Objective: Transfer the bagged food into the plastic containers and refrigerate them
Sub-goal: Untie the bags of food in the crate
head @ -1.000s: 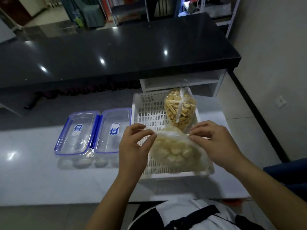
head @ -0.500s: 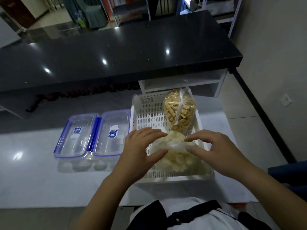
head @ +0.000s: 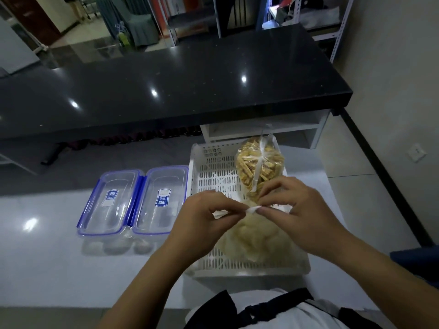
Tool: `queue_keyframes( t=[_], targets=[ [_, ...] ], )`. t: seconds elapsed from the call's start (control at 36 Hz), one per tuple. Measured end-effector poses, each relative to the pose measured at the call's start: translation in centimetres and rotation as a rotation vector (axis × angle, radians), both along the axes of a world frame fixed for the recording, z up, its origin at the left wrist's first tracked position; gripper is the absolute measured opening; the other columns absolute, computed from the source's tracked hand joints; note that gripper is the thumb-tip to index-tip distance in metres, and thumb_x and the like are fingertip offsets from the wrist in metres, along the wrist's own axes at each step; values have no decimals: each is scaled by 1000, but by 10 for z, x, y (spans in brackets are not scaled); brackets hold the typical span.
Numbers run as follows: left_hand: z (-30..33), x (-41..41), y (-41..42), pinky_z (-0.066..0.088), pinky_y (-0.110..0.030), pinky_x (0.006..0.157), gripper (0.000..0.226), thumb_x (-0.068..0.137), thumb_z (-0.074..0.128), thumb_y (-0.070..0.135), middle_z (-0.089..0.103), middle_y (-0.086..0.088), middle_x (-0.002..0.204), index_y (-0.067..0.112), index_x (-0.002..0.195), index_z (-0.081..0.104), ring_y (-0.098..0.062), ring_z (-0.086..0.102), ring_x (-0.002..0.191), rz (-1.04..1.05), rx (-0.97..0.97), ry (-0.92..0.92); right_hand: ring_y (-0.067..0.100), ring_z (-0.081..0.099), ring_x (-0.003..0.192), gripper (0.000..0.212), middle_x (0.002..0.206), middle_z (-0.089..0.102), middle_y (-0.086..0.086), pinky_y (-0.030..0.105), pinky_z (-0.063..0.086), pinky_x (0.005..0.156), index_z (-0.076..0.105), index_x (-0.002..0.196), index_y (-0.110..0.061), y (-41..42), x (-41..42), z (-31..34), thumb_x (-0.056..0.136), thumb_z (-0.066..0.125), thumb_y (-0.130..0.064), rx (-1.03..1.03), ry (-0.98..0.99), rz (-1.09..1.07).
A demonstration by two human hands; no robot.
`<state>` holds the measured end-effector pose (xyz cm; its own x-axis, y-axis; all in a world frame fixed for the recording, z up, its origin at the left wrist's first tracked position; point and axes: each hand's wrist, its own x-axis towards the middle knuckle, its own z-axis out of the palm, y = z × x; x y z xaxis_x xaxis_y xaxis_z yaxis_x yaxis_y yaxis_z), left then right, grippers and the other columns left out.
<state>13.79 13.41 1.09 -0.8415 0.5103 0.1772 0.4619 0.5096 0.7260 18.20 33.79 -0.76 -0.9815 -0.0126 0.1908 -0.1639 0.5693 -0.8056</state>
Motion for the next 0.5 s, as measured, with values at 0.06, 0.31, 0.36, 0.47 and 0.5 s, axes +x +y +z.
queue_keyframes(
  t=[0.06, 0.31, 0.36, 0.47, 0.5],
  targets=[
    [9, 5, -2, 56, -31, 74, 15, 80, 81, 10, 75, 7, 82, 19, 92, 82, -9, 70, 80, 19, 98, 9, 7, 64, 97, 10, 97, 67, -15, 23, 53, 84, 80, 90, -21, 5, 2, 14, 80, 78, -19, -131, -23, 31],
    [-13, 15, -22, 57, -22, 82, 21, 81, 77, 6, 77, 8, 87, 25, 91, 77, -6, 72, 83, 235, 184, -221, 2, 63, 98, 3, 98, 67, -16, 16, 49, 85, 77, 79, -28, 36, 10, -2, 76, 78, -28, -129, -197, 15],
    [-31, 22, -21, 58, -29, 78, 23, 82, 75, -5, 76, -3, 83, 15, 91, 78, -17, 74, 80, 293, 252, -387, 2, 64, 95, 5, 99, 68, -12, 31, 52, 91, 78, 80, -23, 36, 16, -24, 80, 80, -19, -118, -319, -22],
    [-45, 30, -25, 56, -24, 78, 28, 84, 72, -6, 74, -6, 85, 20, 95, 78, -21, 74, 83, 287, 298, -463, 6, 66, 98, 7, 100, 71, -11, 38, 53, 93, 80, 85, -25, 37, 29, -40, 81, 79, -19, -202, -362, -69],
    [-46, 30, -26, 55, -24, 84, 28, 84, 74, -2, 74, -3, 90, 22, 99, 77, -18, 73, 88, 258, 262, -431, 5, 66, 99, 9, 102, 70, -13, 35, 52, 94, 79, 87, -27, 37, 30, -39, 80, 80, -22, -196, -355, -58]
  ],
)
